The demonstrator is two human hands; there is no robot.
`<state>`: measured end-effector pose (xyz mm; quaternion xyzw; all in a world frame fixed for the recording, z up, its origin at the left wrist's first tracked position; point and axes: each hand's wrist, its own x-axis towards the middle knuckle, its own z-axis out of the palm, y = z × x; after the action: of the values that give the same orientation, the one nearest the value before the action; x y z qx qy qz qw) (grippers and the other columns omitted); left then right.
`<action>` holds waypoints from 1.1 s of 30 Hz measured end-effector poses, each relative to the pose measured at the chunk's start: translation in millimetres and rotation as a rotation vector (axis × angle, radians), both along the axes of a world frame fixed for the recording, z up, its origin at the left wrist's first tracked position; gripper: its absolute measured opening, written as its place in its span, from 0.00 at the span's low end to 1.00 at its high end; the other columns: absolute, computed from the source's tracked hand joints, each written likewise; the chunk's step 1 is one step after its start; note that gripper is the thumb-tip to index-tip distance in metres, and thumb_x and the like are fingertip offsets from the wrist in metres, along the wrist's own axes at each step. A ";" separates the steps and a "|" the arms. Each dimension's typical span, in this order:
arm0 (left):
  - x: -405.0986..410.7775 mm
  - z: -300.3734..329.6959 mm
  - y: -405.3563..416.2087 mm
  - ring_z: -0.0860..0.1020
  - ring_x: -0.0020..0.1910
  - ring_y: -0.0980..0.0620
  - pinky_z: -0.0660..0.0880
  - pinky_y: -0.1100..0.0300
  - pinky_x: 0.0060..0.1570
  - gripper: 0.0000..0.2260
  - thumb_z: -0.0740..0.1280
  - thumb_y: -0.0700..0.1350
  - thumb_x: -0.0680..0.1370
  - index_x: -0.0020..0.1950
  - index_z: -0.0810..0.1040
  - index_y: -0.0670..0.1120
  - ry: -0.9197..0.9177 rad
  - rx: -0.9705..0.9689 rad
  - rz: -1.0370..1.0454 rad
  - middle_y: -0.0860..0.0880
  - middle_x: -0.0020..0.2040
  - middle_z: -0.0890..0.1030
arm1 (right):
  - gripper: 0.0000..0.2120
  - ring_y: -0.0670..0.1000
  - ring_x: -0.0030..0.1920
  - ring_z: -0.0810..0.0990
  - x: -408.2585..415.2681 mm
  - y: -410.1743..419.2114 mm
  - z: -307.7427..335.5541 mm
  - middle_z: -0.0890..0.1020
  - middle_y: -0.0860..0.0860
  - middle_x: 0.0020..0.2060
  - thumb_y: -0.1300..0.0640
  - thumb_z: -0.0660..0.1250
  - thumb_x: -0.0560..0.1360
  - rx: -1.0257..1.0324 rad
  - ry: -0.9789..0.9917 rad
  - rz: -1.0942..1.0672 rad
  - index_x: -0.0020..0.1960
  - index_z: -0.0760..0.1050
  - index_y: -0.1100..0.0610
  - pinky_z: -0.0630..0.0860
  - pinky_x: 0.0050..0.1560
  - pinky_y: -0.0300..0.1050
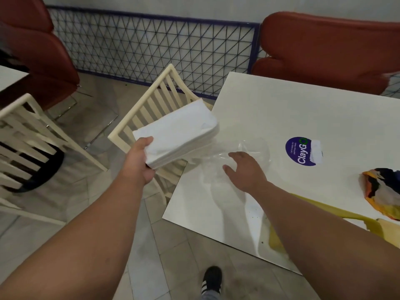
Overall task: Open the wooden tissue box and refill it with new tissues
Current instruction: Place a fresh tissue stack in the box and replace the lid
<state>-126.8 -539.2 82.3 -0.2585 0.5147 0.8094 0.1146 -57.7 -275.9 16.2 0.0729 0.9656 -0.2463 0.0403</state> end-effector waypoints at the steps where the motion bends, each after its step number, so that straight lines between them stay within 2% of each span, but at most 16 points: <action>1: 2.0 8.6 12.4 0.82 0.50 0.43 0.79 0.48 0.49 0.13 0.68 0.44 0.74 0.58 0.76 0.46 0.013 0.008 -0.010 0.46 0.52 0.84 | 0.22 0.53 0.69 0.69 3.2 -1.6 6.8 0.73 0.53 0.67 0.47 0.61 0.79 -0.109 0.055 -0.039 0.71 0.69 0.54 0.61 0.68 0.45; 3: 7.0 25.4 39.6 0.82 0.49 0.44 0.80 0.46 0.49 0.10 0.68 0.43 0.74 0.55 0.76 0.45 0.036 0.032 -0.035 0.46 0.51 0.84 | 0.15 0.52 0.58 0.76 9.4 -2.5 18.0 0.80 0.51 0.56 0.49 0.62 0.79 -0.292 0.076 -0.137 0.62 0.76 0.55 0.68 0.59 0.43; 5: 14.5 42.8 70.6 0.82 0.49 0.43 0.79 0.46 0.50 0.08 0.67 0.43 0.75 0.53 0.76 0.45 0.060 0.059 -0.075 0.45 0.50 0.84 | 0.11 0.52 0.48 0.78 16.1 0.9 29.0 0.80 0.50 0.46 0.50 0.61 0.79 -0.550 -0.001 -0.292 0.52 0.79 0.56 0.73 0.52 0.45; 7: 26.0 59.5 105.9 0.81 0.52 0.42 0.78 0.45 0.54 0.08 0.67 0.43 0.76 0.53 0.76 0.45 0.102 0.094 -0.148 0.45 0.51 0.84 | 0.11 0.53 0.39 0.77 28.0 10.5 43.8 0.79 0.52 0.41 0.52 0.60 0.79 -0.993 -0.113 -0.482 0.46 0.76 0.57 0.74 0.44 0.46; 8: 32.4 65.1 122.1 0.81 0.53 0.42 0.76 0.43 0.56 0.08 0.67 0.44 0.76 0.54 0.76 0.45 0.116 0.122 -0.190 0.44 0.53 0.83 | 0.13 0.54 0.38 0.77 35.2 15.6 50.1 0.79 0.54 0.40 0.51 0.59 0.81 -1.184 -0.186 -0.553 0.46 0.75 0.59 0.74 0.41 0.46; 10: 47.7 75.8 154.2 0.80 0.52 0.42 0.74 0.44 0.59 0.08 0.65 0.44 0.76 0.54 0.76 0.44 0.135 0.164 -0.264 0.44 0.51 0.83 | 0.21 0.57 0.41 0.78 51.0 28.9 57.3 0.79 0.57 0.43 0.45 0.55 0.82 -1.406 -0.297 -0.627 0.51 0.74 0.62 0.76 0.43 0.49; 13: 76.5 90.6 193.9 0.79 0.48 0.43 0.75 0.47 0.55 0.10 0.63 0.44 0.77 0.56 0.76 0.42 0.133 0.215 -0.355 0.43 0.50 0.82 | 0.33 0.63 0.52 0.79 75.1 53.9 60.7 0.79 0.63 0.54 0.37 0.48 0.81 -1.673 -0.323 -0.718 0.61 0.70 0.67 0.77 0.51 0.57; 16: 100.6 92.8 215.2 0.80 0.43 0.43 0.78 0.50 0.46 0.09 0.64 0.44 0.77 0.54 0.76 0.43 0.099 0.200 -0.411 0.43 0.46 0.82 | 0.39 0.66 0.56 0.78 102.3 87.2 66.2 0.77 0.67 0.59 0.32 0.45 0.79 -2.014 -0.122 -0.815 0.63 0.69 0.67 0.73 0.57 0.64; 19: 117.7 84.8 219.7 0.79 0.40 0.43 0.77 0.51 0.45 0.08 0.65 0.45 0.76 0.53 0.76 0.43 0.037 0.141 -0.483 0.43 0.46 0.82 | 0.42 0.67 0.58 0.79 135.1 131.9 76.5 0.79 0.66 0.58 0.27 0.45 0.75 -2.290 0.130 -0.813 0.64 0.72 0.63 0.73 0.61 0.64; 21: 129.8 77.9 220.6 0.79 0.40 0.43 0.78 0.49 0.47 0.07 0.65 0.44 0.76 0.52 0.76 0.43 -0.001 0.061 -0.528 0.43 0.43 0.82 | 0.44 0.66 0.56 0.80 158.5 164.2 81.5 0.81 0.63 0.57 0.24 0.50 0.72 -2.289 0.160 -0.788 0.64 0.73 0.61 0.76 0.59 0.61; 24: 146.5 65.3 223.2 0.81 0.42 0.44 0.76 0.47 0.53 0.08 0.66 0.44 0.76 0.53 0.77 0.43 -0.023 -0.089 -0.608 0.44 0.42 0.84 | 0.45 0.63 0.57 0.81 186.8 199.9 85.4 0.82 0.60 0.57 0.23 0.58 0.68 -1.952 0.028 -0.758 0.65 0.73 0.61 0.75 0.62 0.59; 26: 157.4 57.6 228.0 0.82 0.43 0.44 0.79 0.49 0.48 0.10 0.68 0.44 0.75 0.54 0.78 0.43 -0.032 -0.148 -0.642 0.44 0.45 0.84 | 0.43 0.62 0.58 0.81 201.2 214.3 86.1 0.82 0.59 0.57 0.25 0.61 0.67 -1.750 -0.075 -0.710 0.63 0.74 0.61 0.72 0.64 0.63; 28: 169.3 49.9 235.2 0.82 0.46 0.43 0.79 0.50 0.44 0.12 0.69 0.44 0.74 0.56 0.78 0.42 -0.053 -0.208 -0.669 0.43 0.49 0.84 | 0.37 0.60 0.57 0.81 214.9 221.8 86.0 0.82 0.57 0.56 0.30 0.66 0.68 -1.578 -0.145 -0.680 0.61 0.76 0.60 0.74 0.61 0.62; 30: 180.5 40.3 241.8 0.82 0.48 0.42 0.80 0.48 0.47 0.11 0.70 0.43 0.74 0.55 0.79 0.41 -0.074 -0.293 -0.696 0.42 0.49 0.84 | 0.28 0.60 0.53 0.82 228.1 223.8 84.1 0.82 0.56 0.52 0.38 0.69 0.71 -1.366 -0.199 -0.657 0.60 0.78 0.58 0.76 0.59 0.59; 33: 191.7 27.2 249.4 0.81 0.43 0.43 0.79 0.49 0.49 0.09 0.71 0.44 0.73 0.50 0.79 0.41 -0.075 -0.456 -0.755 0.43 0.46 0.83 | 0.18 0.59 0.51 0.82 242.0 220.3 79.5 0.83 0.57 0.54 0.52 0.73 0.72 -1.125 -0.243 -0.627 0.58 0.77 0.59 0.79 0.55 0.56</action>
<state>64.9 -289.8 109.5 -0.1001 0.7340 0.5666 0.3608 184.3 -55.5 95.7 0.3462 0.6110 -0.7037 0.1075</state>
